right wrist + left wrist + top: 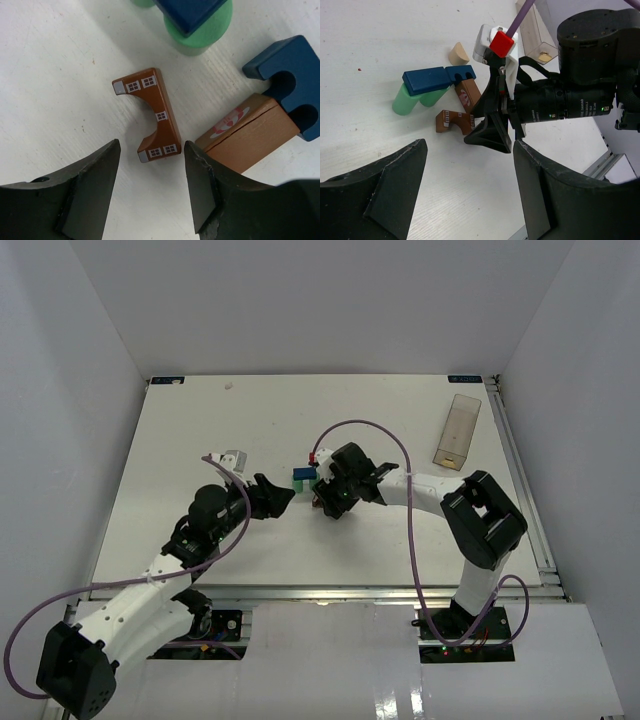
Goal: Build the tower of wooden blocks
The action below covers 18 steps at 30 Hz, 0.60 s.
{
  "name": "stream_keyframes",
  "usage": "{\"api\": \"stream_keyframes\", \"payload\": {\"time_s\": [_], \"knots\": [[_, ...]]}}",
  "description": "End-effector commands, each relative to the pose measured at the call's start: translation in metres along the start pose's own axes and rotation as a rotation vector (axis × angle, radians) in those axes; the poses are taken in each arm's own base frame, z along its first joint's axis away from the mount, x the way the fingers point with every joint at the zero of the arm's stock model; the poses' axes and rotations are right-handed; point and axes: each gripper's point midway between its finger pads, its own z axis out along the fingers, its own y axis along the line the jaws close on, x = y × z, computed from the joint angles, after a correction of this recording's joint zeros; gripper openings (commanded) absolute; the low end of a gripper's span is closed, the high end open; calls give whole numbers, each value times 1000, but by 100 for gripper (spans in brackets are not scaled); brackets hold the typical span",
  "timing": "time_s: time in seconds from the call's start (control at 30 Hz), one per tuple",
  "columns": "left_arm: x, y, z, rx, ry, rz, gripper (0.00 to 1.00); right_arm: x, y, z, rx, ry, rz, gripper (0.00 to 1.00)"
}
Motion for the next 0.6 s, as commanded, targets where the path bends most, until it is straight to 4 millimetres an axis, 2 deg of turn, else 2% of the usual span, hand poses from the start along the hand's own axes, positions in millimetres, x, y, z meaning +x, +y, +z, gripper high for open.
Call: {"api": "stream_keyframes", "payload": {"time_s": [0.0,0.33,0.47,0.57], "knots": [[6,3,-6,-13,5,-12,80,-13,-8,4,35,1,-24,61],[5,6,-9,-26,-10,-16,80,-5,-9,9,60,3,55,53],[4,6,-12,-23,-18,-17,80,-2,-7,7,56,-2,63,46],[9,5,-13,-14,-3,-19,80,1,-4,3,56,-4,71,36]]}}
